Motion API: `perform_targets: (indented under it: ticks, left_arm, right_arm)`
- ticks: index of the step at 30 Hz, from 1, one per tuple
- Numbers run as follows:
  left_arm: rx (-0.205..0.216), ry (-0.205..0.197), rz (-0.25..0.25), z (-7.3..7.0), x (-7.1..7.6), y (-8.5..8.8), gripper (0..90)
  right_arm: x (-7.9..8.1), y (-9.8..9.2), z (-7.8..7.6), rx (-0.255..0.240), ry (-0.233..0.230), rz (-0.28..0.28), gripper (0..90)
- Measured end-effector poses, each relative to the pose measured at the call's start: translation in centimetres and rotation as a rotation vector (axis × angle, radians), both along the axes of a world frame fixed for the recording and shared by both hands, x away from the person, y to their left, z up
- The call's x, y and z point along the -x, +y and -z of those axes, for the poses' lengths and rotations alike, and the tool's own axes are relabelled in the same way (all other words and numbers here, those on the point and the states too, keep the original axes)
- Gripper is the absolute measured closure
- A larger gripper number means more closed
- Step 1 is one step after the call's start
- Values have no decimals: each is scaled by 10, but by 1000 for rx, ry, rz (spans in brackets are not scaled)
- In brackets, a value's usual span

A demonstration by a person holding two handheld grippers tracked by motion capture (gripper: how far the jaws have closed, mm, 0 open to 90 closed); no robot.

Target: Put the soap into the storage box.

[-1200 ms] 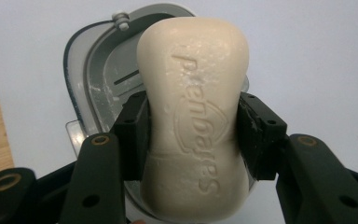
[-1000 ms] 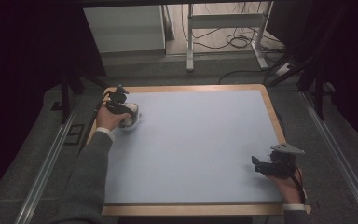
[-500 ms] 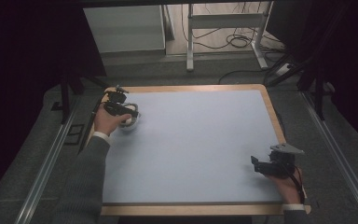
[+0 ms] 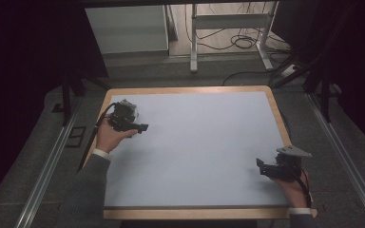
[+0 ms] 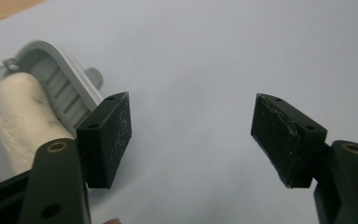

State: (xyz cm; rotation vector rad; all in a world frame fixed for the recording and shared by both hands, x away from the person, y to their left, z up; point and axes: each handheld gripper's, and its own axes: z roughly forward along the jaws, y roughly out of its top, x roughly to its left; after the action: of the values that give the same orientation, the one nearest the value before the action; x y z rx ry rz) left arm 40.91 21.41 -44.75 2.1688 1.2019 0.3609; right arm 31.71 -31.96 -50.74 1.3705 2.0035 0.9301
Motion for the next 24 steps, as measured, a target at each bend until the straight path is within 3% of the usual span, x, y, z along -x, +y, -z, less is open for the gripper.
perform_targets:
  ticks: [3, 4, 7, 13, 16, 18, 24]
  left_arm:
    - [14, -1, 13, 6, 11, 0, 283]
    - [39, 2, 22, 15, 20, -1, 282]
    - [49, 5, 29, 23, 27, -2, 281]
    - [30, 24, 39, 42, 46, -5, 273]
    - [0, 29, 40, 48, 53, -6, 268]
    - [11, 35, 42, 52, 60, -6, 267]
    - [100, 28, 40, 63, 79, -6, 260]
  right_arm:
    - [0, 0, 0, 0, -2, 0, 56]
    - [0, 0, -1, 1, -3, -1, 56]
    - [0, 0, 0, 3, -4, -1, 56]
    - [0, 1, -1, 4, -5, -5, 56]
    - [0, 1, 0, 6, -4, -6, 56]
    - [0, 1, 0, 6, -6, -4, 56]
    - [1, 2, -1, 4, -12, -7, 56]
